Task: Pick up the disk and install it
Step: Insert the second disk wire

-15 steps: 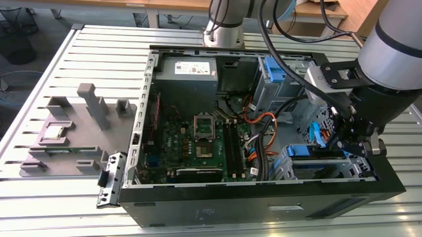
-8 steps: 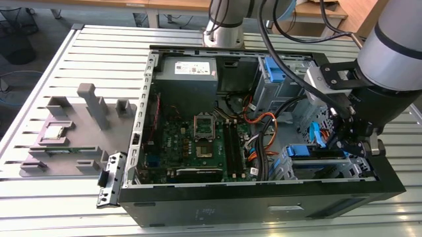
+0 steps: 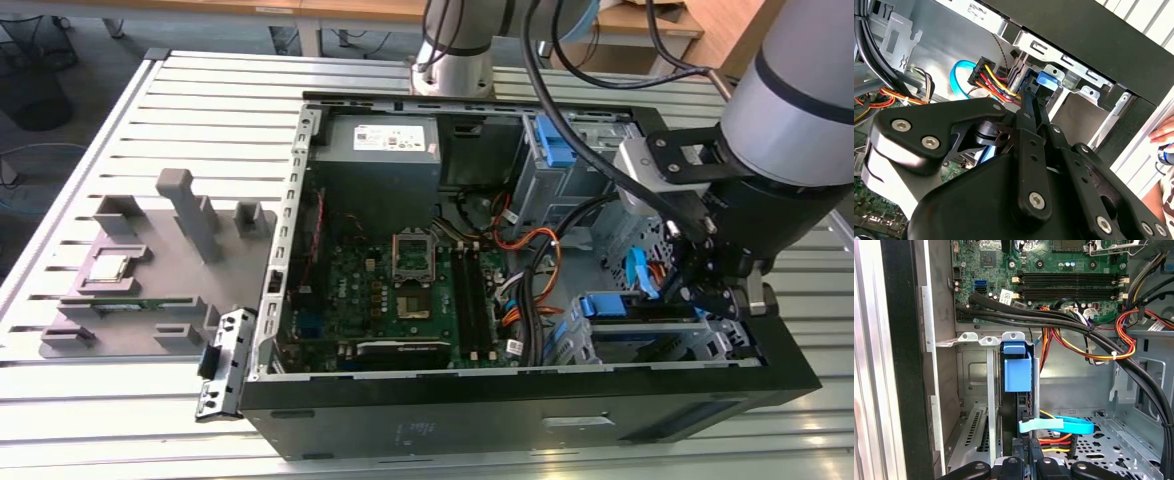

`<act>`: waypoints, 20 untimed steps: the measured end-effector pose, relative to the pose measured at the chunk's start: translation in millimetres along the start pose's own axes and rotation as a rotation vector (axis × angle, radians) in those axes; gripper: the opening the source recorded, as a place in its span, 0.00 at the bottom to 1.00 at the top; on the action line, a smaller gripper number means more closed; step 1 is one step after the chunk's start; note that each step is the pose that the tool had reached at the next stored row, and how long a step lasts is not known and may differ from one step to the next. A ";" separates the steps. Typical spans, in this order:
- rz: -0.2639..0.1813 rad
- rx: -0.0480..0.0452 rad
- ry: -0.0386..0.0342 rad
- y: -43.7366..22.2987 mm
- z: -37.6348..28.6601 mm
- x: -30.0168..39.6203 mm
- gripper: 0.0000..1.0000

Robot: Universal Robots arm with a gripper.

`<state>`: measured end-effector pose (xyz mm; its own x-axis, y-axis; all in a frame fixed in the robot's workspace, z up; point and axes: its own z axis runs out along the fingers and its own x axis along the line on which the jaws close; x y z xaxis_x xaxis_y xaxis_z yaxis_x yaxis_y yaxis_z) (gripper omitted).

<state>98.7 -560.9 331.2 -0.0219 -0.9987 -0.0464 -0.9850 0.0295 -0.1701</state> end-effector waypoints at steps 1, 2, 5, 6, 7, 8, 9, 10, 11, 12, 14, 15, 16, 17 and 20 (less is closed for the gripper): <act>0.000 0.0000 -0.0001 0.0 0.1 0.0 0.17; 0.000 0.0001 -0.0003 0.0 0.2 0.0 0.17; 0.000 0.0000 -0.0003 0.1 0.3 0.0 0.17; 0.000 0.0000 -0.0003 0.0 0.3 0.0 0.17; 0.000 -0.0001 -0.0005 0.0 0.2 0.0 0.17; 0.000 -0.0004 -0.0009 -0.1 -0.2 -0.1 0.17; 0.000 -0.0010 -0.0013 -0.2 -0.8 -0.1 0.17; 0.000 -0.0013 -0.0012 -0.4 -1.5 -0.1 0.17; 0.000 -0.0017 -0.0010 -0.6 -2.0 -0.1 0.17; 0.000 -0.0020 -0.0005 -0.8 -2.3 -0.1 0.17; 0.000 -0.0021 -0.0004 -0.9 -2.4 -0.2 0.17; 0.000 -0.0021 -0.0003 -0.9 -2.4 0.0 0.17; 0.000 -0.0021 -0.0002 -0.9 -2.3 0.0 0.17; 0.001 -0.0020 -0.0002 -0.9 -2.1 0.0 0.17; 0.001 -0.0020 0.0001 -0.7 -1.0 0.1 0.17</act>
<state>99.3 -561.1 332.2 -0.0228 -0.9987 -0.0465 -0.9853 0.0303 -0.1681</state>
